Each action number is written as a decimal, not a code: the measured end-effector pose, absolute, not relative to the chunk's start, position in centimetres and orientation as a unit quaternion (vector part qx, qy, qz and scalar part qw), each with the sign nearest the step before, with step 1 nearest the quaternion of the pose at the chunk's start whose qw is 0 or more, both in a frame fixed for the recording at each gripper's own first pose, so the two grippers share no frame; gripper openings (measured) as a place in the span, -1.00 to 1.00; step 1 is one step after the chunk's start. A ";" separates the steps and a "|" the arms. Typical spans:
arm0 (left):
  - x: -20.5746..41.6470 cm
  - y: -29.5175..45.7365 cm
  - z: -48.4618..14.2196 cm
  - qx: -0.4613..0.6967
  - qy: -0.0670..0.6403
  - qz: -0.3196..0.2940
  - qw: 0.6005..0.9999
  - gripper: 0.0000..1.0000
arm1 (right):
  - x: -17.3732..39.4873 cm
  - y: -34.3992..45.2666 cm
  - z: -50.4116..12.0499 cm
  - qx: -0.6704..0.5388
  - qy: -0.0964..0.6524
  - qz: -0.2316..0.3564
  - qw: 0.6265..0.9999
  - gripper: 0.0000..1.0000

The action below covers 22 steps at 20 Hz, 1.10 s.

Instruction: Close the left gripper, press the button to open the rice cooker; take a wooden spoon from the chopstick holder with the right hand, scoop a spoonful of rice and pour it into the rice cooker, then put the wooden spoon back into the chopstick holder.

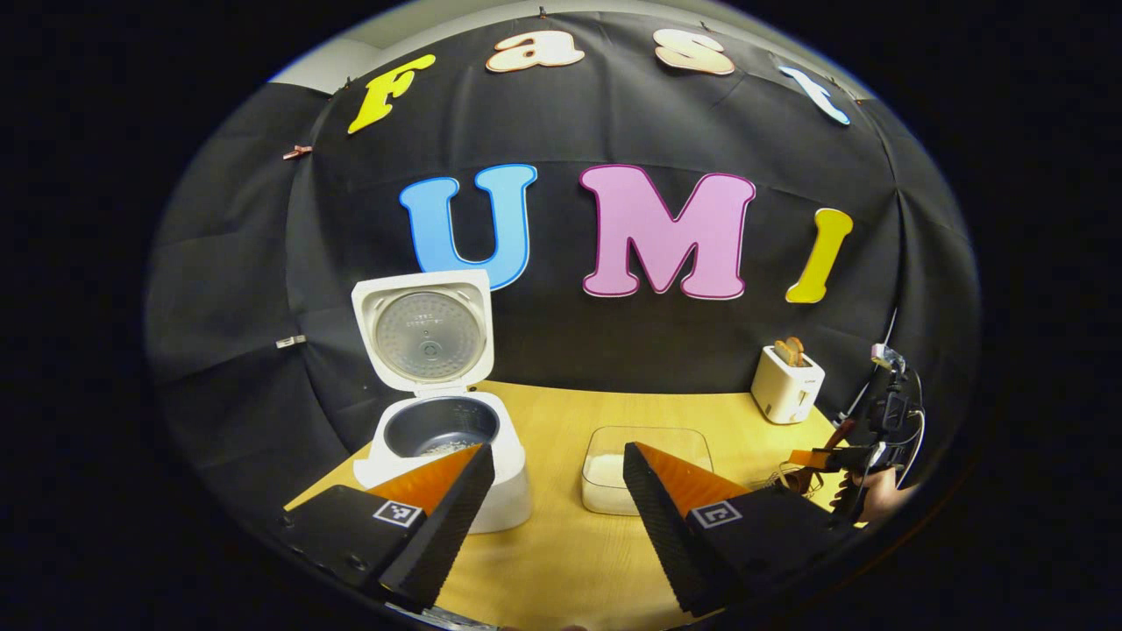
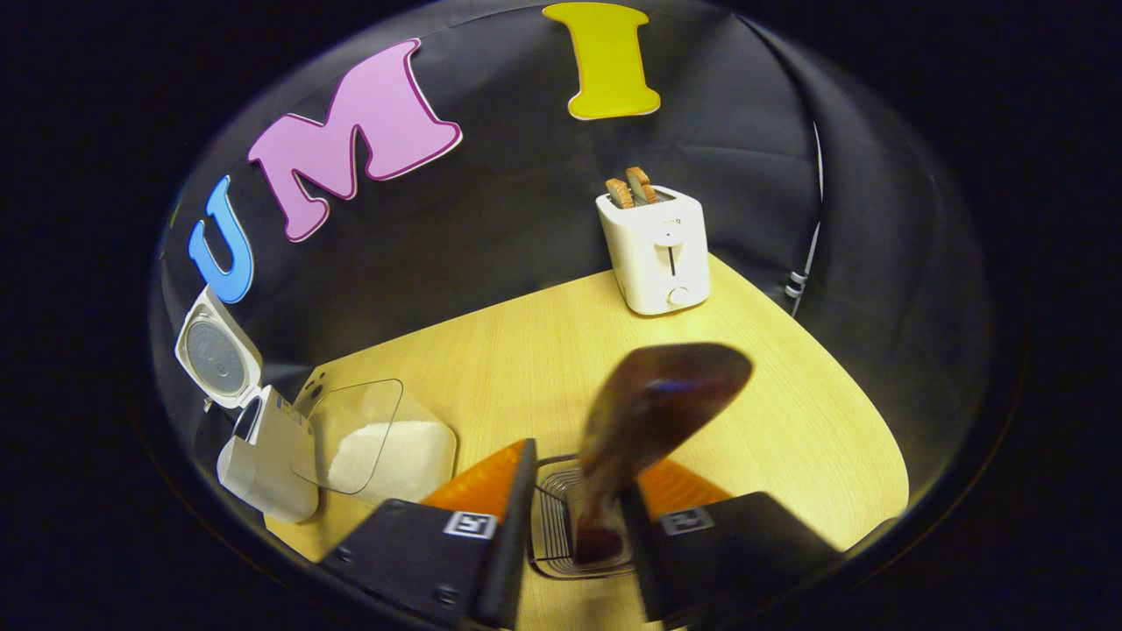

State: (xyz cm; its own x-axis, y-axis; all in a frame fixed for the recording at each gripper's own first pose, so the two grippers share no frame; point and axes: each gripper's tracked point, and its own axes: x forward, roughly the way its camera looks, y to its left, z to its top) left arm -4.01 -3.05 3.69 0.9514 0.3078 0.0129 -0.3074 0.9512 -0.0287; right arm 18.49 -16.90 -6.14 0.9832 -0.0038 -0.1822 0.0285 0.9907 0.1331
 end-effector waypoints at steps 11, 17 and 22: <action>-4.2 3.7 6.0 -0.026 -0.019 0.141 0.989 0.90 | 13.0 -18.4 -4.3 0.072 0.072 -0.077 0.992 0.97; -2.5 8.8 9.9 -0.052 -0.050 0.130 0.989 0.91 | 9.1 -18.1 -3.2 0.079 0.060 -0.124 0.987 0.97; -1.2 15.9 13.3 -0.047 -0.071 0.157 0.984 0.91 | 5.6 -15.3 -1.7 0.063 0.037 -0.133 0.988 0.97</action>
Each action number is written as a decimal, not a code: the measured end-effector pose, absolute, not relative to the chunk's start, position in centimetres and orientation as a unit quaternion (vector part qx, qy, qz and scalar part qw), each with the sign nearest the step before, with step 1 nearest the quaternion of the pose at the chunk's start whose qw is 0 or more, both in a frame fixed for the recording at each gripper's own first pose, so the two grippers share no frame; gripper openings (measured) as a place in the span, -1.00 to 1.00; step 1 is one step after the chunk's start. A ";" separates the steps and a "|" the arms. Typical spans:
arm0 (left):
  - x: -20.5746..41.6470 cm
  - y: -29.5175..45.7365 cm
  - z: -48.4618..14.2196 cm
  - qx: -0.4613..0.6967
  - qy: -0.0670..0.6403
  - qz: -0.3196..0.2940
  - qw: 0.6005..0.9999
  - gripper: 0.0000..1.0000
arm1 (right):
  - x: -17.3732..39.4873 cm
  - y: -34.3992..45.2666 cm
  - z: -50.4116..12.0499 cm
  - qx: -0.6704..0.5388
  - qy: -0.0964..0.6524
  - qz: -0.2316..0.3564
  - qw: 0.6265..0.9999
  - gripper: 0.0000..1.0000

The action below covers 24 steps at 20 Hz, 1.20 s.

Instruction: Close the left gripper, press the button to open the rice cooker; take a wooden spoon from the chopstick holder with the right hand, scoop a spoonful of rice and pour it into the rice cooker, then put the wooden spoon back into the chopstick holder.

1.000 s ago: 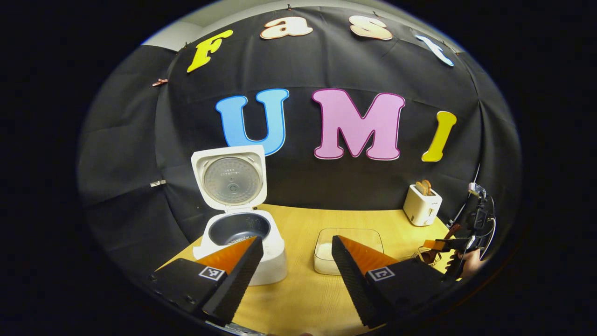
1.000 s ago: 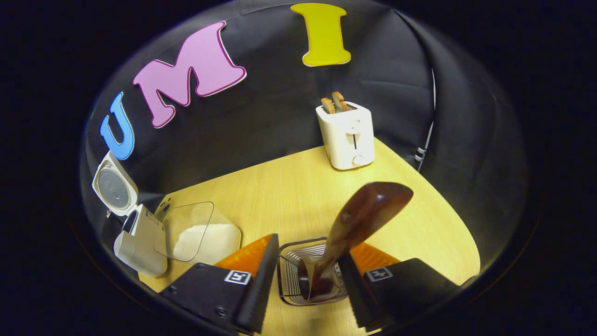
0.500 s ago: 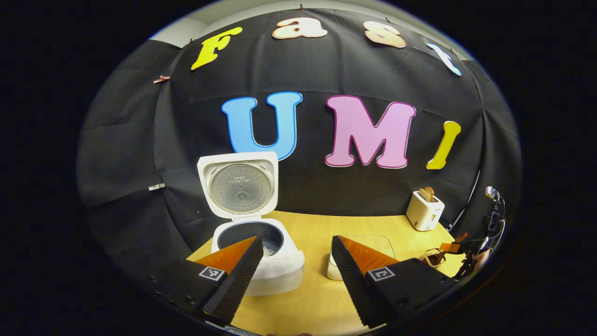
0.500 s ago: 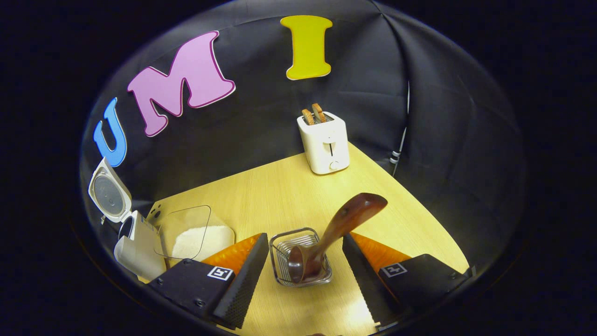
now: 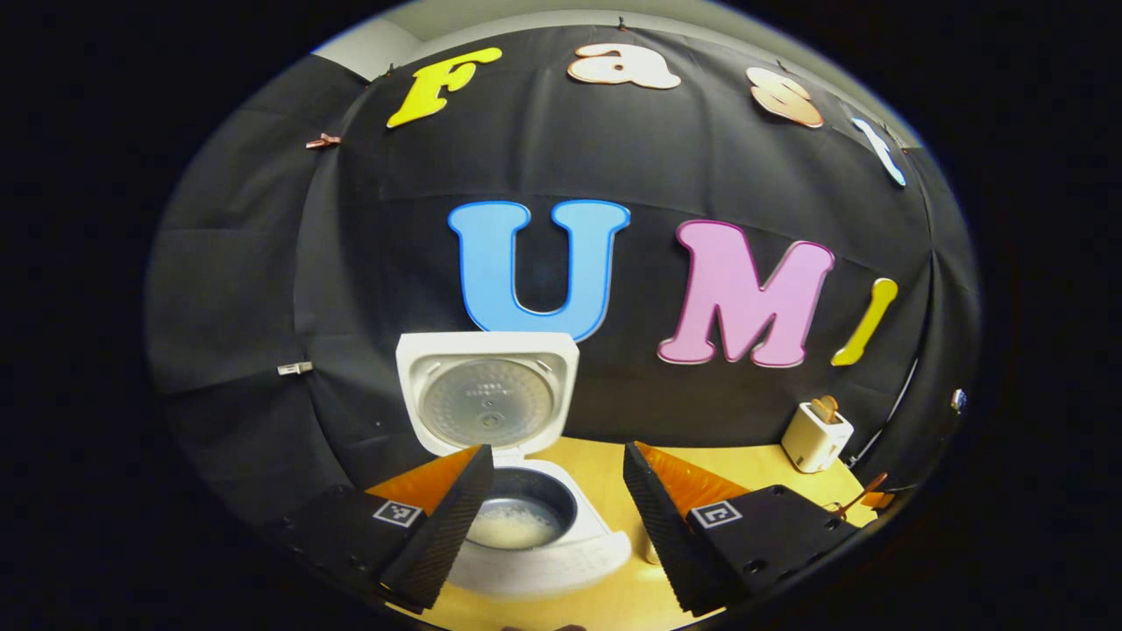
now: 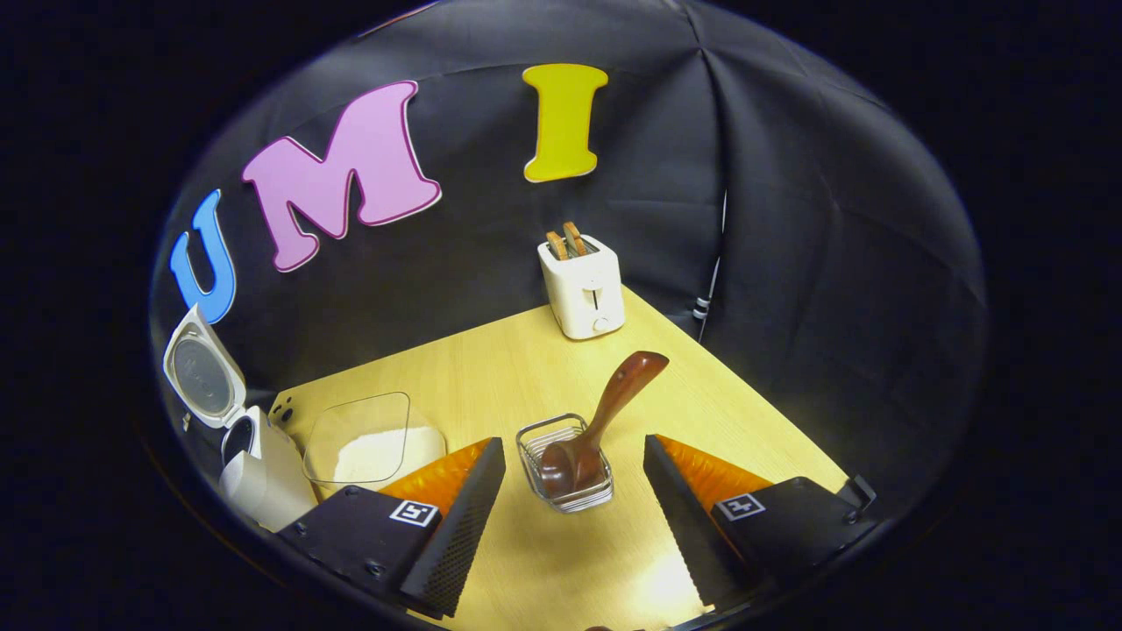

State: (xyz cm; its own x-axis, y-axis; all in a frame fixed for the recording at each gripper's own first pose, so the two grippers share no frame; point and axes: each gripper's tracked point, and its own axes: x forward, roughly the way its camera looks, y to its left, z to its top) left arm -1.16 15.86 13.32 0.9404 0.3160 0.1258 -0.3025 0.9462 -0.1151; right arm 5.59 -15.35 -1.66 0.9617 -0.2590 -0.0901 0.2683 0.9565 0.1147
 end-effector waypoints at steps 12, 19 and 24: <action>8.6 27.5 22.7 0.009 -0.093 0.183 0.979 0.90 | 0.1 -3.6 2.3 0.011 -0.012 -0.079 0.997 0.96; 15.9 31.1 23.8 0.009 -0.070 0.173 0.982 0.89 | -2.5 0.7 2.8 0.021 -0.015 -0.055 0.998 0.97; 19.2 33.4 22.8 -0.010 -0.023 0.168 0.985 0.89 | -2.7 0.5 2.4 0.044 -0.017 -0.068 0.997 0.97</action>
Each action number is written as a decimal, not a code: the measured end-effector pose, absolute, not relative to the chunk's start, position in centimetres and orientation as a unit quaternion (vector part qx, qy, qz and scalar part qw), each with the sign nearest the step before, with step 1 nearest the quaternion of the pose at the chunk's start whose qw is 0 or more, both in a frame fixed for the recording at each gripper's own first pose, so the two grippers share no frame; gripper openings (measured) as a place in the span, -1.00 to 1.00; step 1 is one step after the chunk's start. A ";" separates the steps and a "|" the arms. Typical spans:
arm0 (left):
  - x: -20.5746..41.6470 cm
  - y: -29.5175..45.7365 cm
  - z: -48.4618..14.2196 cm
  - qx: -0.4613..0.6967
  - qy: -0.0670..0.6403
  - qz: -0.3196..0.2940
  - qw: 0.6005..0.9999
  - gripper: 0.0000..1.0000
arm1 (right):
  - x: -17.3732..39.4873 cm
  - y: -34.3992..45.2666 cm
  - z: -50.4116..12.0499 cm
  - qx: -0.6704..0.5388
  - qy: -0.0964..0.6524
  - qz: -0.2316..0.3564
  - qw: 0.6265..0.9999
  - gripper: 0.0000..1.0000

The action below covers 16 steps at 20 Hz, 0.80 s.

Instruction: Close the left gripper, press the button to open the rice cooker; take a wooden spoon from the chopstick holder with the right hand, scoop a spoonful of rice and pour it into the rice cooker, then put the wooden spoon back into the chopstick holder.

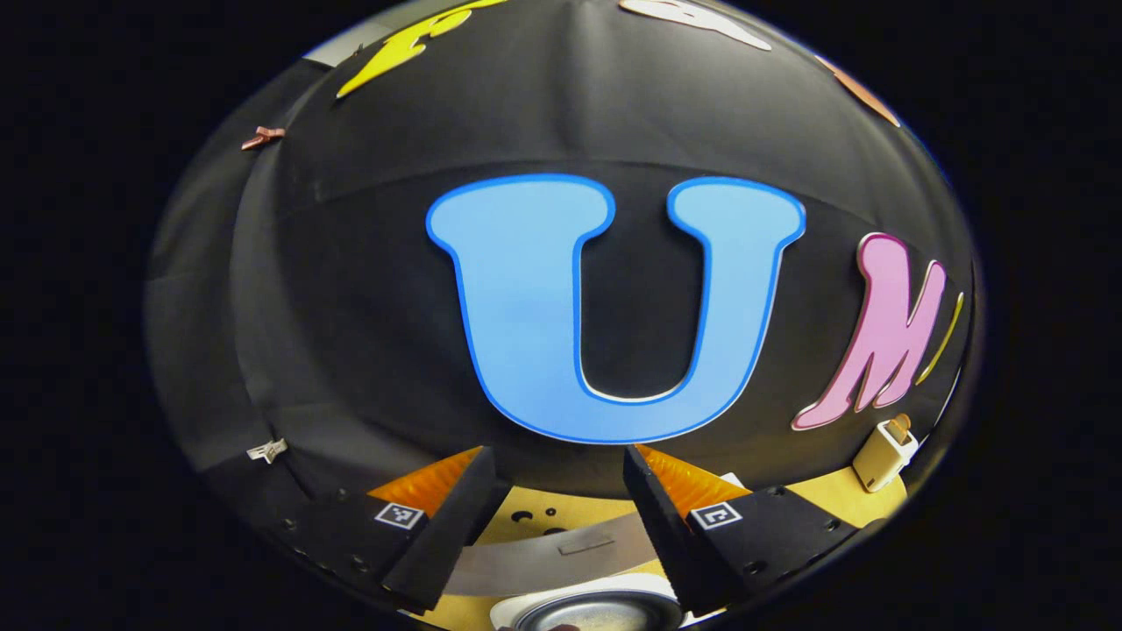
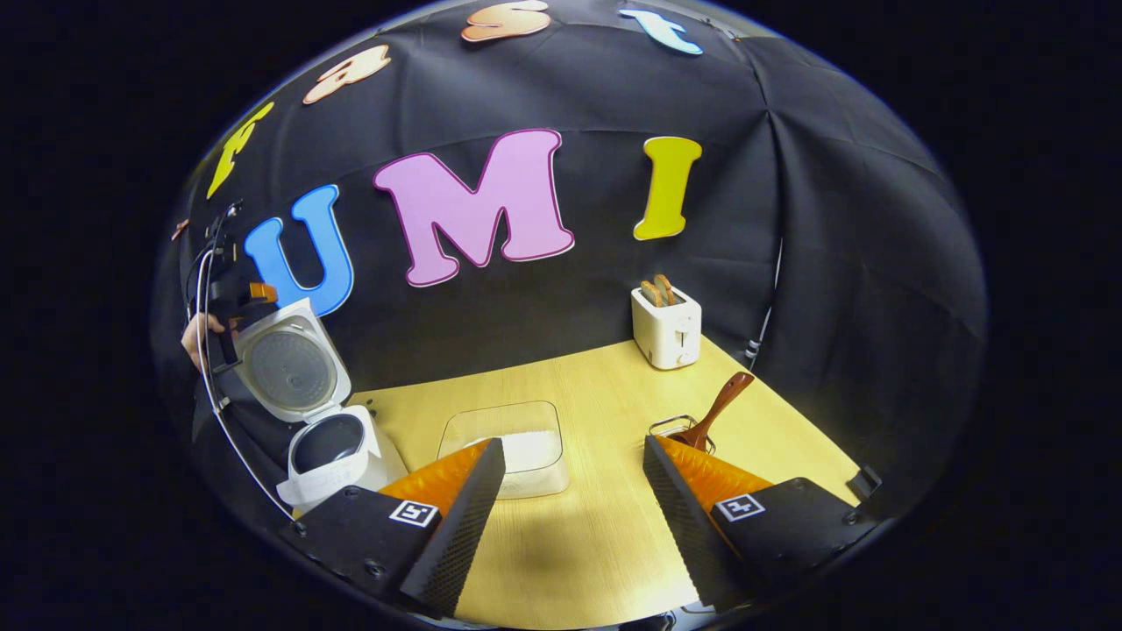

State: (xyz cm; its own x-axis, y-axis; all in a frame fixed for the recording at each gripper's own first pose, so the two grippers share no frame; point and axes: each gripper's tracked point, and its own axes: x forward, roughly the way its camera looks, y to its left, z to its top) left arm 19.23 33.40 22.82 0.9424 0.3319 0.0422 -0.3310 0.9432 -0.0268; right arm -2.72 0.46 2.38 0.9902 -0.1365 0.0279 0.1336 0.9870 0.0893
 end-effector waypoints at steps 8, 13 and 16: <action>18.9 30.2 19.2 -0.088 0.030 0.135 0.986 0.92 | -0.1 -0.2 2.1 0.072 0.007 -0.047 0.996 0.97; 14.6 26.1 15.5 -0.117 0.066 0.121 0.984 0.88 | 1.9 -0.6 1.6 0.080 0.029 -0.016 0.996 0.97; 12.0 23.7 11.7 -0.130 0.067 0.126 0.981 0.87 | 3.3 -0.9 1.8 0.078 0.039 0.006 0.996 0.96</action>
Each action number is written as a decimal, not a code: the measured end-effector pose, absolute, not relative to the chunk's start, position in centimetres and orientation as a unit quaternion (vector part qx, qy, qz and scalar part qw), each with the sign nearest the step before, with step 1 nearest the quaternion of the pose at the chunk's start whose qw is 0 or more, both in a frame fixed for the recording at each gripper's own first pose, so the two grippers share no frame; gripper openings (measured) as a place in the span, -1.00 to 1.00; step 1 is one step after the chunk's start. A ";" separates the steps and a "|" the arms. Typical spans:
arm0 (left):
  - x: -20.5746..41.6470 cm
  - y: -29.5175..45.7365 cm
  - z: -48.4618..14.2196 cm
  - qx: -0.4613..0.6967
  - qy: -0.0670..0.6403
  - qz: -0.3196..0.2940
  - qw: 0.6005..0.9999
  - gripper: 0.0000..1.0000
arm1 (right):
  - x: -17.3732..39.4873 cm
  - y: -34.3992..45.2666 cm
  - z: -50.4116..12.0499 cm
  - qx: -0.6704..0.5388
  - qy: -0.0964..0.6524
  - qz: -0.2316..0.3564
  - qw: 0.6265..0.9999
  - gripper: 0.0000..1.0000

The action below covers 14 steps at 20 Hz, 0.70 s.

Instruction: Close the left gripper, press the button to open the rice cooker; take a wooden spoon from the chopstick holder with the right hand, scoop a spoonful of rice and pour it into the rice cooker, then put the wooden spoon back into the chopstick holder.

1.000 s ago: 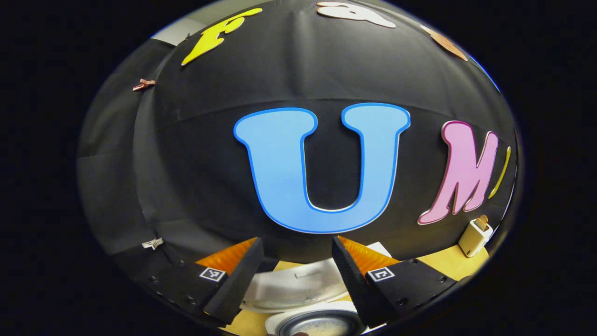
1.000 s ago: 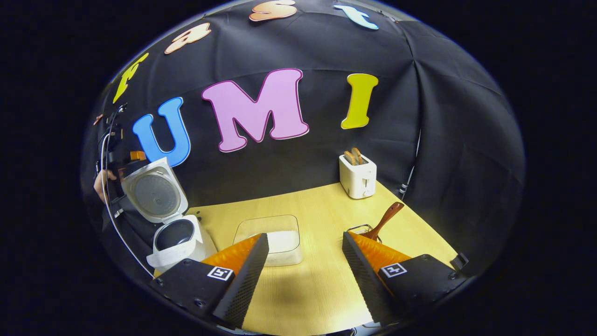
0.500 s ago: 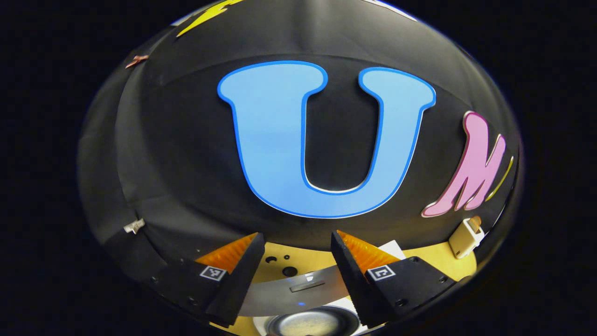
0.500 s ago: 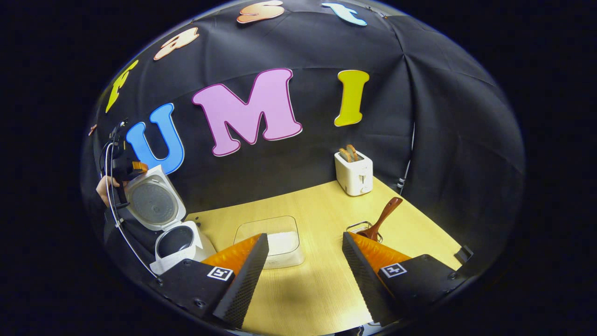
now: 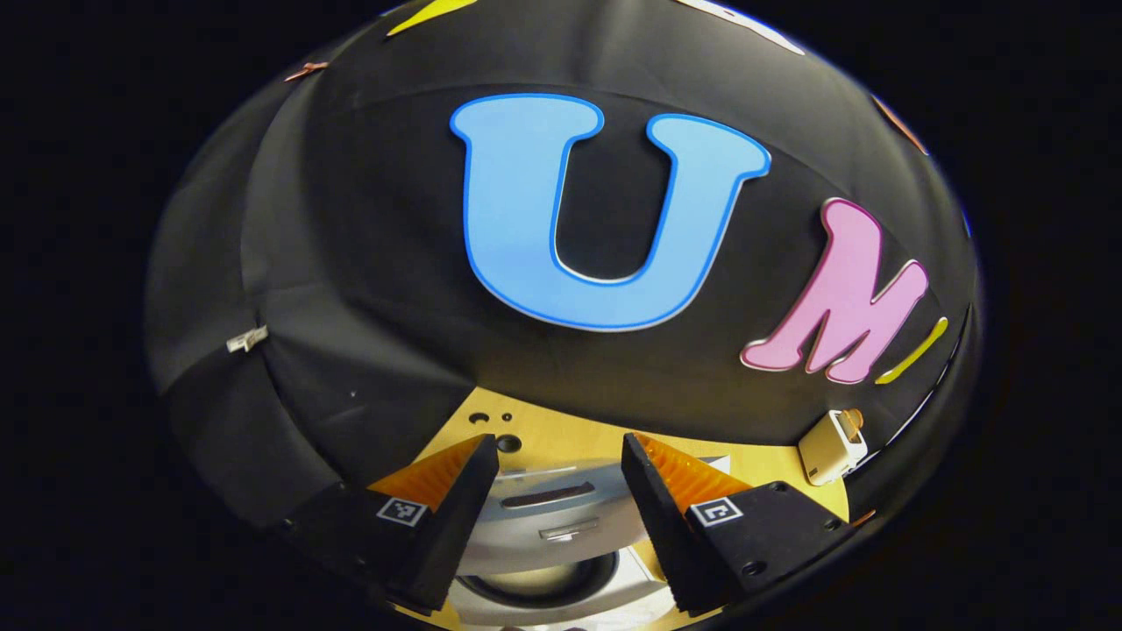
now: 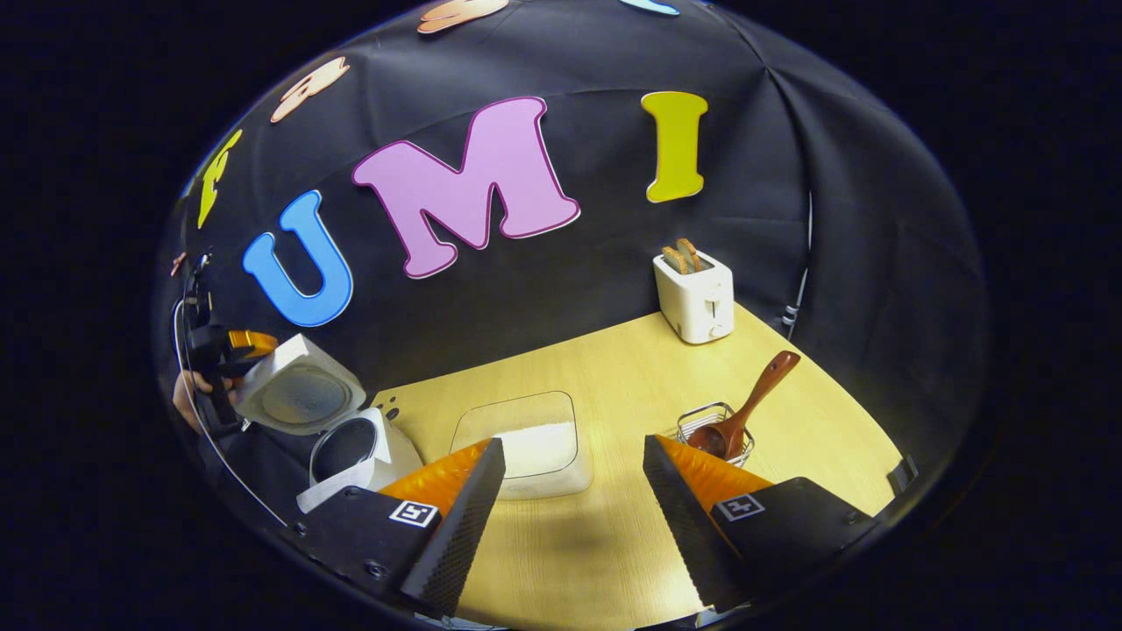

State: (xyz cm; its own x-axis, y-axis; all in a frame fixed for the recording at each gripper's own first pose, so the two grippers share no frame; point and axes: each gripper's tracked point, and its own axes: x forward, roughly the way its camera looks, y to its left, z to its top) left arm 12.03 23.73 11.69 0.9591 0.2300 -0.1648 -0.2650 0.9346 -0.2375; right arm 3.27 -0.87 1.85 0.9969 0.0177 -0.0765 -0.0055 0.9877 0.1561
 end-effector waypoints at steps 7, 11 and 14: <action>9.2 19.5 0.2 -0.143 0.121 0.160 0.969 0.87 | 5.2 -0.7 1.9 0.048 0.062 0.051 0.996 0.97; 8.3 18.9 -2.7 -0.144 0.126 0.195 0.962 0.88 | 5.8 -0.2 0.9 0.036 0.080 0.070 0.994 0.97; 7.6 18.4 -3.2 -0.124 0.116 0.210 0.963 0.88 | 6.2 0.1 0.2 0.030 0.093 0.079 0.992 0.97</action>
